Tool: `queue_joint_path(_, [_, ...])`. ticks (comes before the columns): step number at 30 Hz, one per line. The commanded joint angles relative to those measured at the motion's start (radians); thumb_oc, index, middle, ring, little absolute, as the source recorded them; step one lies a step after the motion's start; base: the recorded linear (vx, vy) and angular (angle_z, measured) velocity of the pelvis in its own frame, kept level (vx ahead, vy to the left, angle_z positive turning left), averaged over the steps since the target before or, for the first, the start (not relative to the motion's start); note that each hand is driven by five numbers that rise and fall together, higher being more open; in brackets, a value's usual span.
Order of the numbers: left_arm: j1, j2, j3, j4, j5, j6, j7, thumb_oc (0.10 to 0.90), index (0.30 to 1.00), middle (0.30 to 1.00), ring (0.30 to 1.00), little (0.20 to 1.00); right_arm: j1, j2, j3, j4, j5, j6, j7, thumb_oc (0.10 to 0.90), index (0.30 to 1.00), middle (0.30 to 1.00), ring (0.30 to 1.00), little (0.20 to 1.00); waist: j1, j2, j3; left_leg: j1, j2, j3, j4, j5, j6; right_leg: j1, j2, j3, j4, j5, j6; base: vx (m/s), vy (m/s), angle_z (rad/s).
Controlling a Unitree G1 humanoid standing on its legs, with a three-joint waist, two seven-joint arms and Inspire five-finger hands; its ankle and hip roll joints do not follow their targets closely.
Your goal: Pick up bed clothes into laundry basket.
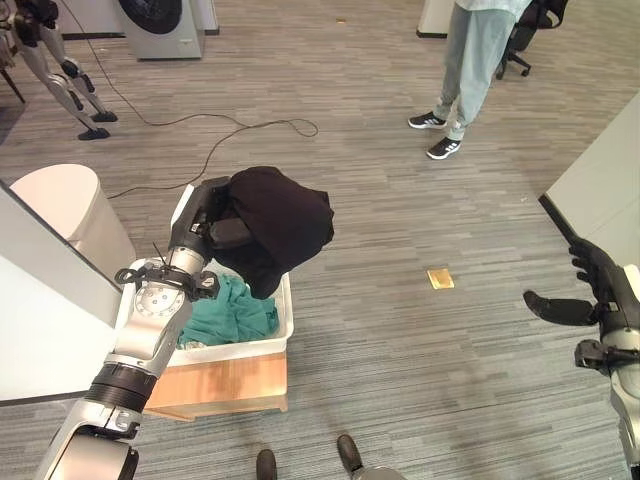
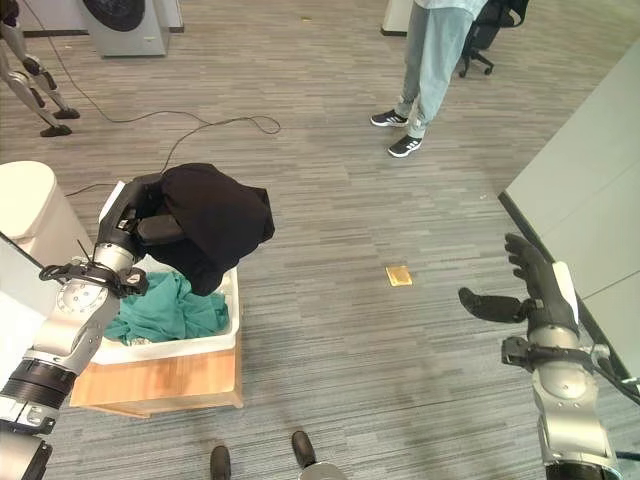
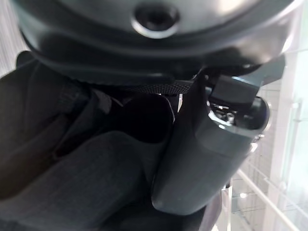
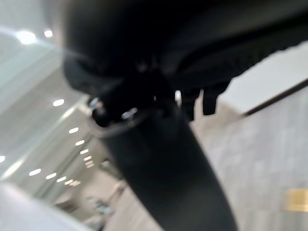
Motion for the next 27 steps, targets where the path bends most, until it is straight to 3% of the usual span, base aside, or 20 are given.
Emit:
queue_joint_path(1, [-0.240, 0.060, 0.009, 0.053, 0.107, -0.075, 0.043, 0.400, 0.300, 0.300, 0.300, 0.300, -0.044, -0.088, -0.089, -0.023, 0.021, -0.053, -0.036, 0.800, 0.900, 0.900, 0.900, 0.900, 0.031, 0.025, -0.126, -0.092, 0.014, 0.043, 0.001, 0.002, -0.030, 0.022, 0.040, -0.067, 0.083, -0.174, 0.068, 0.07, 0.095, -0.08])
queue_joint_path(9, [-0.251, 0.127, 0.038, 0.088, 0.329, -0.035, 0.096, 0.400, 0.300, 0.300, 0.300, 0.300, -0.033, -0.053, -0.072, -0.045, -0.008, -0.051, -0.023, 0.800, 0.900, 0.900, 0.900, 0.900, 0.052, -0.007, -0.119, -0.093, 0.009, 0.049, 0.001, -0.013, -0.018, 0.015, 0.025, -0.071, 0.067, -0.163, 0.081, 0.02, 0.039, -0.04])
queue_joint_path(14, [-0.146, 0.124, 0.131, 0.030, 0.480, 0.011, 0.113, 0.400, 0.300, 0.300, 0.300, 0.300, 0.017, -0.015, -0.120, -0.052, -0.034, -0.045, -0.024, 0.800, 0.900, 0.900, 0.900, 0.900, 0.076, -0.037, -0.111, -0.104, 0.007, 0.040, 0.001, -0.022, -0.015, 0.008, 0.019, -0.082, 0.057, -0.162, 0.082, 0.00, 0.000, 0.00])
queue_joint_path(20, [-0.025, 0.087, 0.202, -0.017, 0.538, 0.035, 0.121, 0.400, 0.300, 0.300, 0.300, 0.300, 0.026, -0.001, -0.123, -0.078, -0.050, -0.040, -0.022, 0.800, 0.900, 0.900, 0.900, 0.900, 0.097, -0.051, -0.104, -0.108, 0.005, 0.032, 0.001, -0.027, -0.013, 0.009, 0.014, -0.090, 0.049, -0.161, 0.079, 0.00, 0.002, 0.01])
queue_joint_path(27, [0.037, 0.044, 0.194, 0.023, 0.536, 0.047, 0.117, 0.400, 0.300, 0.300, 0.300, 0.300, -0.008, 0.006, -0.074, -0.137, -0.062, -0.042, -0.006, 0.800, 0.900, 0.900, 0.900, 0.900, 0.109, -0.059, -0.086, -0.114, 0.004, 0.026, 0.001, -0.028, -0.011, 0.005, 0.015, -0.097, 0.044, -0.161, 0.074, 0.00, 0.012, 0.05])
